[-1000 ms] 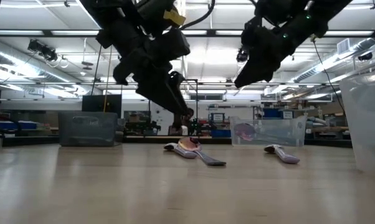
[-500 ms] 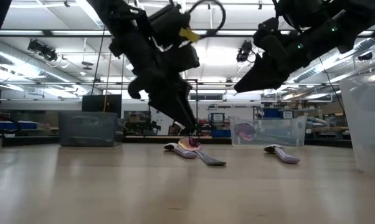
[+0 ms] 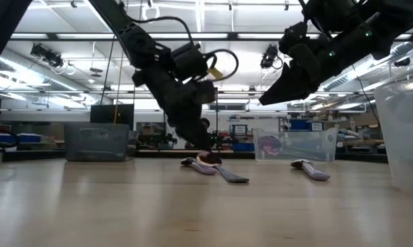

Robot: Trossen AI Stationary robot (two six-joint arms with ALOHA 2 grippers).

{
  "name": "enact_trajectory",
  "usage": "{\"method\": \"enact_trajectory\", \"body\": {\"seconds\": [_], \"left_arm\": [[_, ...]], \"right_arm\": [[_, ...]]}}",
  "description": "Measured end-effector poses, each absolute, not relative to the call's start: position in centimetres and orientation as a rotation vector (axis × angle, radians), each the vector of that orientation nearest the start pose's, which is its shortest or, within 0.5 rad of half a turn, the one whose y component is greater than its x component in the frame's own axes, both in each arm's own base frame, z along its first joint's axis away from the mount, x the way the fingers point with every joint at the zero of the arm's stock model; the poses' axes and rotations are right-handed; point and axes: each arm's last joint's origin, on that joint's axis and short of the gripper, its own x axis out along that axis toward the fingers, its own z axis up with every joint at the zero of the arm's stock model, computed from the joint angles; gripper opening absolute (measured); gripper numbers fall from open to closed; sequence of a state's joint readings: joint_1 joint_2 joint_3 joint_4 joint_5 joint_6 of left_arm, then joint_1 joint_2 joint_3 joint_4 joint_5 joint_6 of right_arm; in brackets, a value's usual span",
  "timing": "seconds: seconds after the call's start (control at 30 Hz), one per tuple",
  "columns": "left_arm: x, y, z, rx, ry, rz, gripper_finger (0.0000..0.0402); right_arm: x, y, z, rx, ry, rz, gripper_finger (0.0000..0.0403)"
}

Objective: Sort silverware by color (type)
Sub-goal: Put the blue spoon into the top transparent bin

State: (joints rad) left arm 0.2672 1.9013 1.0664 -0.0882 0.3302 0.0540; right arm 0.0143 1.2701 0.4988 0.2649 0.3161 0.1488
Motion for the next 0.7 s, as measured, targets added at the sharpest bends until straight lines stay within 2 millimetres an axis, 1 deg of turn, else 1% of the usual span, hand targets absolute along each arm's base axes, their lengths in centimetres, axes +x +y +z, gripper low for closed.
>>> {"method": "enact_trajectory", "body": {"seconds": [0.1,0.23,0.3,0.4,0.47,0.53,0.7], "left_arm": [[36.0,8.9,12.7,-0.269,0.914,-0.095,0.0182],[35.9,9.3,12.8,-0.280,0.910,-0.099,0.0187],[35.8,9.4,12.9,-0.319,0.905,-0.115,0.0185],[36.0,9.1,12.6,-0.338,0.906,-0.145,0.0175],[36.0,8.6,12.2,-0.347,0.925,-0.153,0.0168],[36.4,8.2,12.1,-0.335,0.911,-0.167,0.0159],[36.7,7.0,11.6,-0.289,0.929,-0.144,0.0126]], "right_arm": [[24.2,-0.5,18.0,0.056,0.497,-0.330,0.0111],[24.2,-0.4,17.8,0.051,0.511,-0.327,0.0111],[24.1,-0.4,17.8,0.051,0.519,-0.330,0.0111],[24.1,-0.3,17.7,0.051,0.524,-0.328,0.0111],[24.1,-0.3,17.7,0.053,0.525,-0.330,0.0111],[24.1,-0.3,17.7,0.053,0.526,-0.330,0.0111],[24.1,-0.3,17.7,0.053,0.530,-0.330,0.0111]]}}
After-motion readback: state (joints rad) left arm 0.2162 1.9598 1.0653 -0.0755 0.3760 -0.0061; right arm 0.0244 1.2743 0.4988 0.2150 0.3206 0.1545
